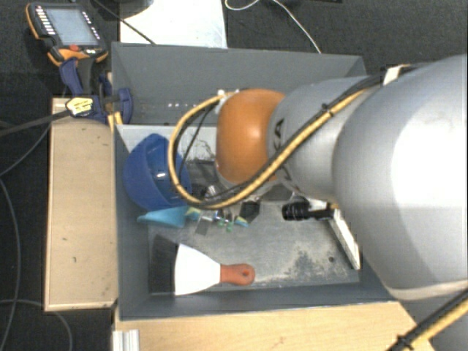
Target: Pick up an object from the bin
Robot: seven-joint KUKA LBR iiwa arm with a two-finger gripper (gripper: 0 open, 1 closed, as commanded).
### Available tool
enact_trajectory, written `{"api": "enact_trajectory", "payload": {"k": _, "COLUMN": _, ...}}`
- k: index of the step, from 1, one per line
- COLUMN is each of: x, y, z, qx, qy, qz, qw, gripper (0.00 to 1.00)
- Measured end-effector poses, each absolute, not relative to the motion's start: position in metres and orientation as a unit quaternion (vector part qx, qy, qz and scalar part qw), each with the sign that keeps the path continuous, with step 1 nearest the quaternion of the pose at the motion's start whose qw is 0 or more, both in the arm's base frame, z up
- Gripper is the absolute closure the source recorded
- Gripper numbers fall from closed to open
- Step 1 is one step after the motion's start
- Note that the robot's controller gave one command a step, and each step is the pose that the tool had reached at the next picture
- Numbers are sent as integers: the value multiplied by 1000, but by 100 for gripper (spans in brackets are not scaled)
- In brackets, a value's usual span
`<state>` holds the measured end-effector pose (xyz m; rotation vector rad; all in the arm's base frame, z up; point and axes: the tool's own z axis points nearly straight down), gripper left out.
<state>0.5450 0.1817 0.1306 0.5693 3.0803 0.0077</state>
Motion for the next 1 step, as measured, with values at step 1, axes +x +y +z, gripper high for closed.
{"api": "enact_trajectory", "payload": {"k": 1, "x": 539, "y": 183, "z": 98, "qx": 148, "qy": 989, "qz": -3, "qw": 5, "gripper": 100}}
